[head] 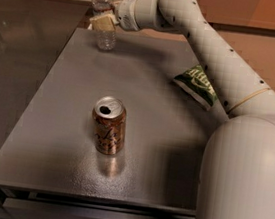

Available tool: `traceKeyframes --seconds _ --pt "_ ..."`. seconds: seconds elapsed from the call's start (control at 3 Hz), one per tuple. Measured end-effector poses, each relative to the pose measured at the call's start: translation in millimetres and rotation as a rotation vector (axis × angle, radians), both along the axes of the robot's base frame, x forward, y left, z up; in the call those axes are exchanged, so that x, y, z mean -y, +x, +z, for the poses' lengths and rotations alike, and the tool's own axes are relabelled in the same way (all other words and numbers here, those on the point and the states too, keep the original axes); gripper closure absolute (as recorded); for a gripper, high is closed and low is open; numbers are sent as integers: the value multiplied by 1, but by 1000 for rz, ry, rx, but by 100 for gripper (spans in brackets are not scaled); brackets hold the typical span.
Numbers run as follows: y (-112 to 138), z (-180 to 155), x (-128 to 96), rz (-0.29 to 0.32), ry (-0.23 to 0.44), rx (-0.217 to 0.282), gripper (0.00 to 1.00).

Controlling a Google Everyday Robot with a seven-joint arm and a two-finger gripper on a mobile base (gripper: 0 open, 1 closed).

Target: Move water bottle near orange can

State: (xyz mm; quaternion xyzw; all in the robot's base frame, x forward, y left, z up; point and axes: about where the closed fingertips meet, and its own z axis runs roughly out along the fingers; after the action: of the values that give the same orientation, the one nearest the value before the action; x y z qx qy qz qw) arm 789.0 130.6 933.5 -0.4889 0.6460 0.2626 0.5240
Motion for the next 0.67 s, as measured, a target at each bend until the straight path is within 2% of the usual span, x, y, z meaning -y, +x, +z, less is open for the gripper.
traceKeyframes --seconds 0.33,0.67 --pt "-28 17 7 20 25 16 100" --pt "-61 27 15 48 47 22 100"
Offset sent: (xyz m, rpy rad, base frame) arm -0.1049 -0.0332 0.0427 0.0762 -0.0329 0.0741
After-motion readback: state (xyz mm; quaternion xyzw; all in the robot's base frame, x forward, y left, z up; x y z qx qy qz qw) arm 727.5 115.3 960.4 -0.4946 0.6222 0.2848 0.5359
